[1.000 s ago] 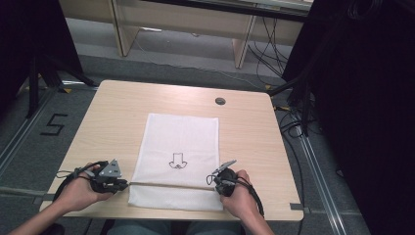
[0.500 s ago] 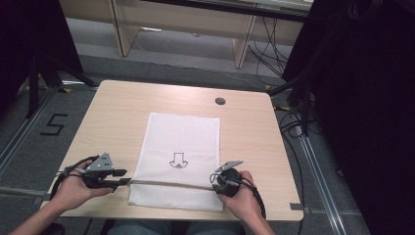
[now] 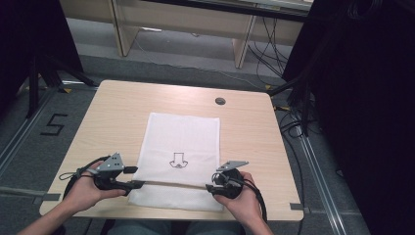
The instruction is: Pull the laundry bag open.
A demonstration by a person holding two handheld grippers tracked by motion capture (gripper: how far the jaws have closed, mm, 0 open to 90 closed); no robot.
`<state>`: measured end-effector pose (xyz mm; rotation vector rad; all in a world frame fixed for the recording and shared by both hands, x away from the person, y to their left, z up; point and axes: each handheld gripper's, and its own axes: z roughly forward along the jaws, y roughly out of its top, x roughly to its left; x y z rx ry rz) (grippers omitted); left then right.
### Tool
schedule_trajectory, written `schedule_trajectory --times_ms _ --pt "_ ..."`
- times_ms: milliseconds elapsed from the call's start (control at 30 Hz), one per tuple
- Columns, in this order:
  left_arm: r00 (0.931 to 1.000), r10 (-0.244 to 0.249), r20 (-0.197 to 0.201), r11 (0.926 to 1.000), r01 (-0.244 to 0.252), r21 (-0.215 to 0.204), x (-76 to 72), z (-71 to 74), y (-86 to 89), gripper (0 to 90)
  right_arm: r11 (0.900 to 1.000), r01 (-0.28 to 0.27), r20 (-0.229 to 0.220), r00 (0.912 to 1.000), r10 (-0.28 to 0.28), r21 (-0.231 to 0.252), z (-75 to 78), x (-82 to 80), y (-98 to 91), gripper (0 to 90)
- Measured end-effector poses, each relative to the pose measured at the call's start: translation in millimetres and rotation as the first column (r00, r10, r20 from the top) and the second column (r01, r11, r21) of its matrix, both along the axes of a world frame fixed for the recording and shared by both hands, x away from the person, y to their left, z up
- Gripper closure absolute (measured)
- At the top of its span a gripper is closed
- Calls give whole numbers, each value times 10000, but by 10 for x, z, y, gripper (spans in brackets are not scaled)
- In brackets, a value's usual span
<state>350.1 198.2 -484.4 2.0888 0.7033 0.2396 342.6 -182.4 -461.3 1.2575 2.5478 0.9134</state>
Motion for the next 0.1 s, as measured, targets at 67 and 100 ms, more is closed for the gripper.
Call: schedule_trajectory --times_ms 67,100 --pt "9995 308 -103 9994 -309 -182 -1 -9 26 388 10000 -1 -67 10000 1 28 -8 9 -22 583" --pt "9994 343 -10 9992 -343 -187 11 -9 49 388 9999 76 -45 10000 -75 106 -14 13 -25 583"
